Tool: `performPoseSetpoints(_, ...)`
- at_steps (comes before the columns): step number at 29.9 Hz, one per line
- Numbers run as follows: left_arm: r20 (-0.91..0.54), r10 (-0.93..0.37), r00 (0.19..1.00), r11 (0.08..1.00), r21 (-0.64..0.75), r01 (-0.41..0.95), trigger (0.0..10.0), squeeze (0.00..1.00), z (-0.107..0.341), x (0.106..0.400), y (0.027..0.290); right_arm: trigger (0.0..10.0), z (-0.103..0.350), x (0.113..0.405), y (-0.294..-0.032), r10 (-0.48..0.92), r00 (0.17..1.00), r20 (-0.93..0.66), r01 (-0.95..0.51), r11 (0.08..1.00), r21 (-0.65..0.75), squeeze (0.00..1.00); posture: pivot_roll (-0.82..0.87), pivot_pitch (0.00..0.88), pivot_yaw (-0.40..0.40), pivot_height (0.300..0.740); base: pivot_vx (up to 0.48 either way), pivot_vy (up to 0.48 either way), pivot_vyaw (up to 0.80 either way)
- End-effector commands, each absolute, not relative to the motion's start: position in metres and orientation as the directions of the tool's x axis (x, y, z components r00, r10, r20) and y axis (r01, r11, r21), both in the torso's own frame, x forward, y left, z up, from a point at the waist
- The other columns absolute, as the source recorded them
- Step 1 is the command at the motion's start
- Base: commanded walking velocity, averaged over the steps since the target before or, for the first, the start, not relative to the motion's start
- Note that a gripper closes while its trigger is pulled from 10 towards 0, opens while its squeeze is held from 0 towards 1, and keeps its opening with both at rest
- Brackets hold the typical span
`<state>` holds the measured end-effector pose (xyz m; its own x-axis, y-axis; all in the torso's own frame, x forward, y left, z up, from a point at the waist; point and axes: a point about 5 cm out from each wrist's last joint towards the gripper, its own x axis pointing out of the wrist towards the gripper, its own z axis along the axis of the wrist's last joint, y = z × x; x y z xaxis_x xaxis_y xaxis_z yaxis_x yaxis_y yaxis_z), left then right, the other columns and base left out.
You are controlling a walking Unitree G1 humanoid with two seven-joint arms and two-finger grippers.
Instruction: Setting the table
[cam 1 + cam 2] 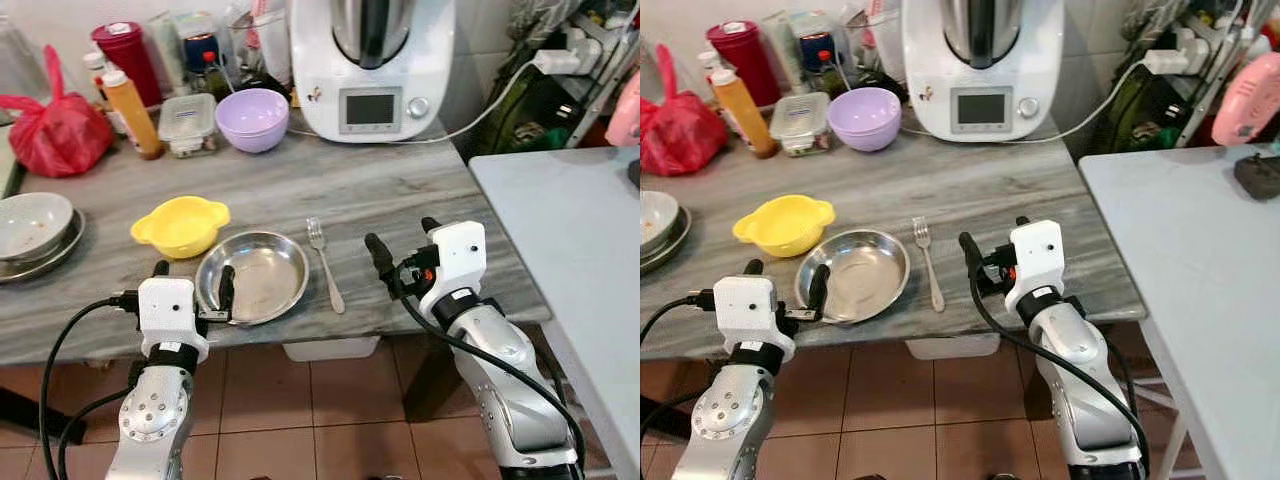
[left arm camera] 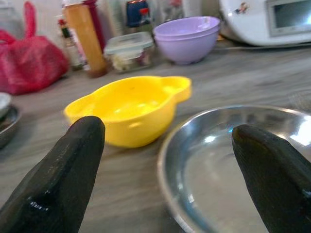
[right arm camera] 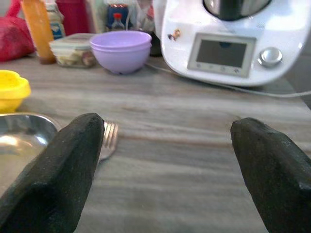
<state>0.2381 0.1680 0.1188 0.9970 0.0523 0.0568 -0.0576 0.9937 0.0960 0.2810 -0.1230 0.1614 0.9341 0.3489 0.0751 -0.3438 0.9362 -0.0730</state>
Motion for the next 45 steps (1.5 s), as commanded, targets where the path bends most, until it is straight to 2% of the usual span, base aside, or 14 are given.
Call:
performPoseSetpoints(1, 0.055, 0.065, 0.996, 0.991, 0.114, -0.071, 10.0, 0.0, 0.119, 0.24, 0.17, 10.0, 0.161, 0.282, -0.12, 0.357, 0.931, 0.076, -0.352, 0.933, -0.072, 0.0, -0.07, 0.07, 0.071, 0.74, 0.0, 0.0, 0.0)
performPoseSetpoints(7, 0.054, 0.068, 0.996, 0.99, 0.117, -0.074, 10.0, 0.0, 0.119, 0.241, 0.17, 10.0, 0.162, 0.283, -0.12, 0.347, 0.934, 0.083, -0.342, 0.937, -0.063, 0.0, -0.08, 0.069, 0.074, 0.74, -0.081, 0.0, 0.0)
performPoseSetpoints(35, 0.048, 0.014, 0.999, 0.991, 0.135, -0.021, 10.0, 0.0, 0.118, 0.246, 0.168, 10.0, 0.161, 0.291, -0.126, 0.261, 0.961, 0.096, -0.259, 0.965, -0.04, 0.0, -0.08, 0.059, 0.095, 0.74, -0.292, 0.0, 0.0)
performPoseSetpoints(40, 0.07, 0.0, 0.998, 0.99, 0.141, -0.01, 10.0, 0.0, 0.119, 0.247, 0.166, 10.0, 0.163, 0.293, -0.126, 0.254, 0.962, 0.103, -0.251, 0.967, -0.043, 0.0, -0.08, 0.058, 0.094, 0.74, 0.0, 0.0, 0.0)
performPoseSetpoints(45, 0.08, -0.023, 0.997, 0.997, 0.079, 0.017, 10.0, 0.0, 0.123, 0.247, 0.165, 10.0, 0.163, 0.294, -0.126, 0.248, 0.963, 0.105, -0.245, 0.969, -0.045, 0.0, -0.08, 0.063, 0.094, 0.74, 0.0, 0.0, 0.0)
